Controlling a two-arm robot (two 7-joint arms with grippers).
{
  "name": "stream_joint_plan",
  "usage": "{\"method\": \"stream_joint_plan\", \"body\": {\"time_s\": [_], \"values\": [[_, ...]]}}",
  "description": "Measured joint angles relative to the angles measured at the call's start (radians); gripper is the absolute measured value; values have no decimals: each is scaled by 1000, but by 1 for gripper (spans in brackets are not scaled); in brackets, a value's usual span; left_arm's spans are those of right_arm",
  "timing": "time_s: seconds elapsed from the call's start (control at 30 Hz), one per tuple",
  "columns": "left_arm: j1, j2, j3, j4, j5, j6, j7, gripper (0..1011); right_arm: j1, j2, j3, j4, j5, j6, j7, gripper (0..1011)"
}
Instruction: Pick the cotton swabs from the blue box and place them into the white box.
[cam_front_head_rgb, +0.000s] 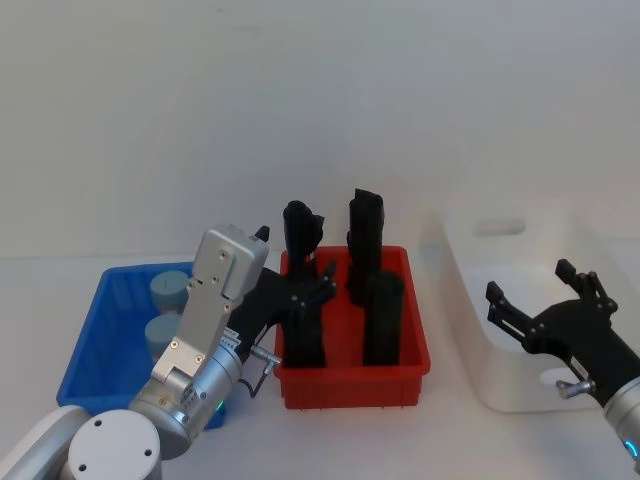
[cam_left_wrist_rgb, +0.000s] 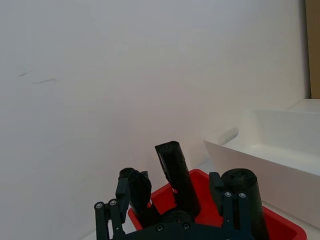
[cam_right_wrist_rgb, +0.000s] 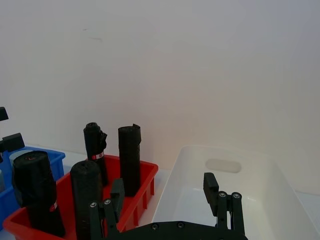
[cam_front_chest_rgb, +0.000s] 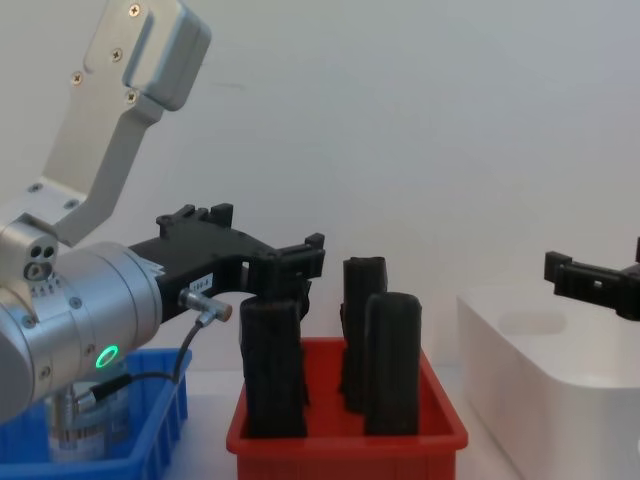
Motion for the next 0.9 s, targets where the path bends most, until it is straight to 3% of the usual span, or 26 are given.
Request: {"method": "stream_joint_plan", "body": {"time_s": [0.9], "values": [[0,0,0,0,0,0,0,1004,0,0,0,0,0,0,0,1001]]}}
